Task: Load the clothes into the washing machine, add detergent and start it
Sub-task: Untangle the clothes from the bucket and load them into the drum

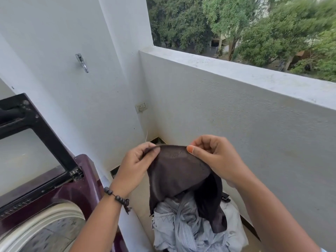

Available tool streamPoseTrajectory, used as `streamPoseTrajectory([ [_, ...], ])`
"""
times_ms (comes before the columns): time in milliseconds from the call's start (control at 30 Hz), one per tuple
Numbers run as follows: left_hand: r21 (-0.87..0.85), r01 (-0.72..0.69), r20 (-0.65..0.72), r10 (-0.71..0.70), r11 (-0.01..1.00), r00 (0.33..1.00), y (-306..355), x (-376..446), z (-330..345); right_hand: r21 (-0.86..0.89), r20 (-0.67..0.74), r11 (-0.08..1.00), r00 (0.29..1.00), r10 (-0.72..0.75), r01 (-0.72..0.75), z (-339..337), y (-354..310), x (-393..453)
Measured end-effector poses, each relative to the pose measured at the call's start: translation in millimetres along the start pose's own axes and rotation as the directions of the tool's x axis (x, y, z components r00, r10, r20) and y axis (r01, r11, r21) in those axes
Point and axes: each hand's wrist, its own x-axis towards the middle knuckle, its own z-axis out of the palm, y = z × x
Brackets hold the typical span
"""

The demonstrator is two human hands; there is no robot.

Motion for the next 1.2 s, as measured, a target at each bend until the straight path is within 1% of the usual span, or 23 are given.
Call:
streamPoseTrajectory([
  [67, -0.212, 0.056, -0.072, -0.073, 0.976, 0.995, 10, -1, 8, 0.020, 0.068, 1.000, 0.998, -0.008, 0.007, 2, 3, -2],
  [100, -0.286, 0.064, -0.117, -0.101, 0.956, 0.988, 15, -1, 12, 0.008, 0.123, 1.000, 0.992, -0.001, 0.000, 3, 5, -3],
  [133, -0.333, 0.058, -0.158, -0.116, 0.941, 0.981, 21, 1, 14, -0.028, 0.186, 0.999, 0.982, 0.024, -0.019, 3, 9, -4],
  [200, -0.357, 0.021, -0.222, -0.107, 0.934, 0.969, 32, 3, 14, -0.144, 0.306, 0.989, 0.948, 0.088, -0.045, 4, 18, -5],
  [267, -0.380, -0.028, -0.270, -0.081, 0.924, 0.959, 39, 5, 12, -0.310, 0.348, 0.950, 0.926, 0.146, -0.033, 4, 30, -6],
  [300, -0.400, -0.047, -0.287, -0.077, 0.915, 0.955, 41, 5, 10, -0.359, 0.334, 0.932, 0.926, 0.174, -0.046, 2, 37, -7],
  [333, -0.422, -0.057, -0.302, -0.082, 0.905, 0.950, 42, 5, 9, -0.371, 0.312, 0.925, 0.926, 0.211, -0.085, 0, 44, -7],
  [433, -0.506, -0.058, -0.320, -0.125, 0.860, 0.939, 45, 3, 6, -0.361, 0.321, 0.920, 0.905, 0.278, -0.154, -6, 59, -9],
  [533, -0.575, -0.072, -0.356, -0.170, 0.815, 0.919, 45, 4, -1, -0.387, 0.262, 0.901, 0.914, 0.310, -0.195, -13, 74, -8],
  [633, -0.639, -0.112, -0.395, -0.199, 0.761, 0.897, 44, 5, -11, -0.446, 0.187, 0.861, 0.916, 0.356, -0.243, -22, 100, -9],
  [667, -0.649, -0.118, -0.400, -0.206, 0.751, 0.893, 43, 5, -13, -0.437, 0.172, 0.863, 0.918, 0.358, -0.255, -23, 107, -10],
  [700, -0.653, -0.120, -0.401, -0.207, 0.748, 0.892, 41, 5, -16, -0.390, 0.149, 0.878, 0.922, 0.357, -0.277, -25, 112, -12],
  [767, -0.653, -0.114, -0.384, -0.198, 0.749, 0.902, 39, 5, -20, -0.217, 0.097, 0.932, 0.943, 0.317, -0.291, -21, 107, -14],
  [833, -0.627, -0.105, -0.351, -0.160, 0.772, 0.922, 37, 4, -20, -0.074, 0.060, 0.970, 0.970, 0.236, -0.231, -16, 91, -13],
  [900, -0.540, -0.076, -0.297, -0.105, 0.838, 0.949, 32, 1, -15, 0.033, 0.062, 0.987, 0.986, 0.157, -0.159, -8, 73, -11],
  [967, -0.406, -0.010, -0.214, -0.085, 0.914, 0.973, 22, -1, -5, 0.142, 0.089, 0.981, 0.989, 0.117, -0.129, 3, 49, -9],
  [1067, -0.284, 0.076, -0.074, -0.101, 0.956, 0.992, 13, -7, 11, 0.213, 0.188, 0.977, 0.982, -0.010, -0.030, 20, 10, -10],
  [1133, -0.192, 0.072, 0.071, -0.059, 0.979, 0.996, 9, -10, 19, 0.222, 0.250, 0.974, 0.964, -0.092, 0.036, 28, -9, -9],
  [1200, -0.173, 0.067, 0.182, -0.035, 0.983, 0.983, 10, -12, 26, 0.185, 0.288, 0.980, 0.950, -0.121, 0.069, 29, -18, -6],
])
